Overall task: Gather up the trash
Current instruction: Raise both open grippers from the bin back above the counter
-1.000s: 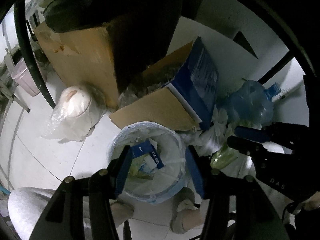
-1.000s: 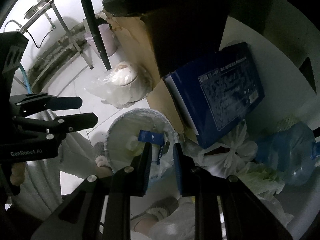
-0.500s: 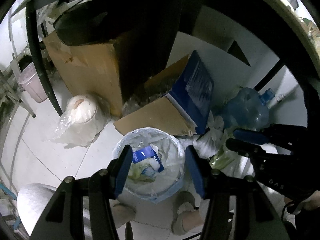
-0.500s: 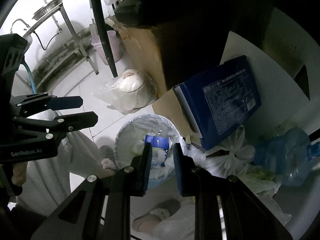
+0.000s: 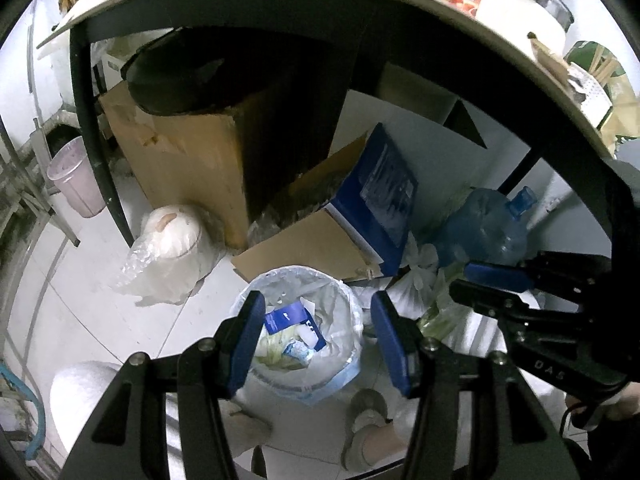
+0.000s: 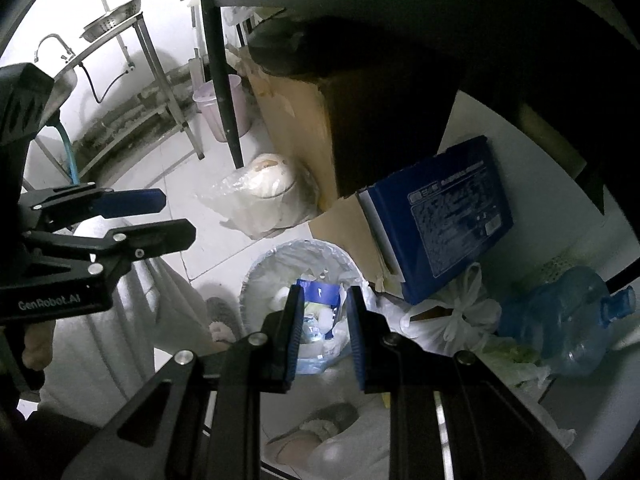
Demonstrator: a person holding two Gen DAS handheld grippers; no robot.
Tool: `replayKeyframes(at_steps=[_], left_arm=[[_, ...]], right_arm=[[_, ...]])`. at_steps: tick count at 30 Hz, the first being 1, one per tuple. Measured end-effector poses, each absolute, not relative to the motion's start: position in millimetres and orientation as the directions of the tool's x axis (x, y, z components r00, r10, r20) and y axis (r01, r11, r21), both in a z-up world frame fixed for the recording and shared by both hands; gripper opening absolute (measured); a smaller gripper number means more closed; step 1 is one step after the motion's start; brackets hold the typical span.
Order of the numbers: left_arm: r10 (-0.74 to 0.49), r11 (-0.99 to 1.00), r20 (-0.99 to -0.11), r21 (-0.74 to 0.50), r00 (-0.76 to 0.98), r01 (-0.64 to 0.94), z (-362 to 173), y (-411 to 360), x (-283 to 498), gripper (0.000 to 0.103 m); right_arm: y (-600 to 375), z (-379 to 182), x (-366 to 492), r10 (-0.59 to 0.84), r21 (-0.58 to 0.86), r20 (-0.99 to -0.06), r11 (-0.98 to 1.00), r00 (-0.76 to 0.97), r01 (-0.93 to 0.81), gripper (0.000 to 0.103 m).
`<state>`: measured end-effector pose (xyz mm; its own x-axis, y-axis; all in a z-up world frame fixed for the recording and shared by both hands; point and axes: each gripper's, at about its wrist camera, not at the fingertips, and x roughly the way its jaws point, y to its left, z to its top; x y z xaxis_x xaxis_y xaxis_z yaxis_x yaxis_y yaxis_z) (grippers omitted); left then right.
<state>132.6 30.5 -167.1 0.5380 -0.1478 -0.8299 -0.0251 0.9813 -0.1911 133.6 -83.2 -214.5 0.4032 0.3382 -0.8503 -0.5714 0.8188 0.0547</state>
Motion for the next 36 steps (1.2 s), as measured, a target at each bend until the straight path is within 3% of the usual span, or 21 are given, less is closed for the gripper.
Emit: replayKeyframes(at_steps=[36], left_arm=[[-0.084,0.991,-0.715,-0.131,0.694,-0.015,-59.7,23.7,89.2,0.055]], right_arm=[[-99.4,-108.9,90.5,0.416,0.017,-0.73,0.805,0.543,-0.594,0.02]])
